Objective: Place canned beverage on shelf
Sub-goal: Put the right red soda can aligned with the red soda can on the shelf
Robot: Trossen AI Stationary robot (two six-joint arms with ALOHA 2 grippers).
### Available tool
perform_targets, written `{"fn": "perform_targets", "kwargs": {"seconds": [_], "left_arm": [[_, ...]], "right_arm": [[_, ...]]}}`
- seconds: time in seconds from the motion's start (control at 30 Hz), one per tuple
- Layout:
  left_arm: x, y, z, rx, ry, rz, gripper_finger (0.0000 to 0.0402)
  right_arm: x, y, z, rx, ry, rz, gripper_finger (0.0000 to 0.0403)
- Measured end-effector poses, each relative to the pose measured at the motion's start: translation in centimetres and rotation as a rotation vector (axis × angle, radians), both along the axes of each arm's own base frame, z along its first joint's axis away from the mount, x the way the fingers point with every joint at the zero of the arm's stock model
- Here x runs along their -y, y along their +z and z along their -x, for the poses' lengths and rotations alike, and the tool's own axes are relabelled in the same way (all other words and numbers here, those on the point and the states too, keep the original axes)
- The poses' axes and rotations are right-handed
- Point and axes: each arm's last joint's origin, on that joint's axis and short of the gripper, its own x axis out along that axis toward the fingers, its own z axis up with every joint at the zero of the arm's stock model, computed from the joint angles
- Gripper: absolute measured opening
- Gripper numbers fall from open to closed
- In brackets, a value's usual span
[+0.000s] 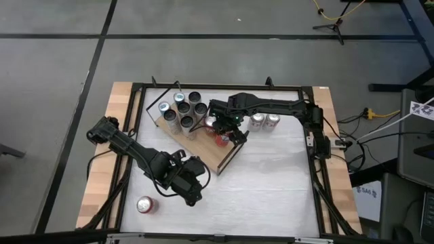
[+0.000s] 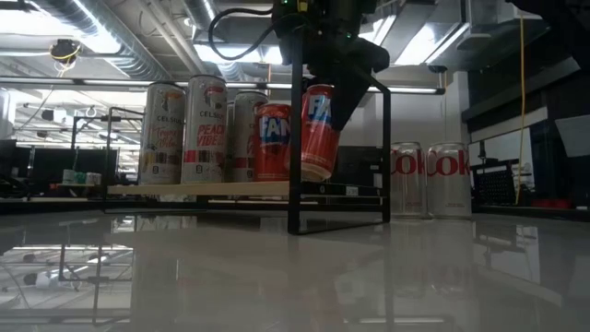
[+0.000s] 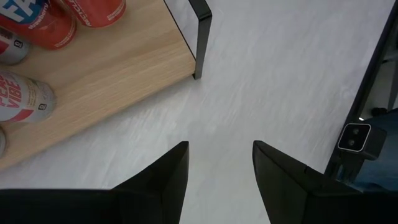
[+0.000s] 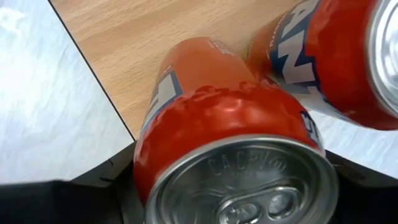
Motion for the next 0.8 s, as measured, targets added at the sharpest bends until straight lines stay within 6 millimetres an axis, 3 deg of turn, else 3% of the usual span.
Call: {"fn": "perform_targets", "kwargs": {"seconds": [0.27, 0.57, 0.8], "left_arm": [[0.0, 0.0, 0.0, 0.0, 0.0, 0.0, 0.0168], [0.0, 0.0, 0.0, 0.0, 0.001, 0.0, 0.0168], [0.0, 0.0, 0.0, 0.0, 0.001, 0.0, 0.0168]], "right_arm": [[0.0, -0.03, -0.02, 0.0, 0.001, 0.0, 0.0301], [0.01, -0.02, -0.06, 0.006, 0.004, 0.002, 0.0367], [0.03, -0.02, -0.06, 0.005, 0.004, 0.002, 0.0378]]}}
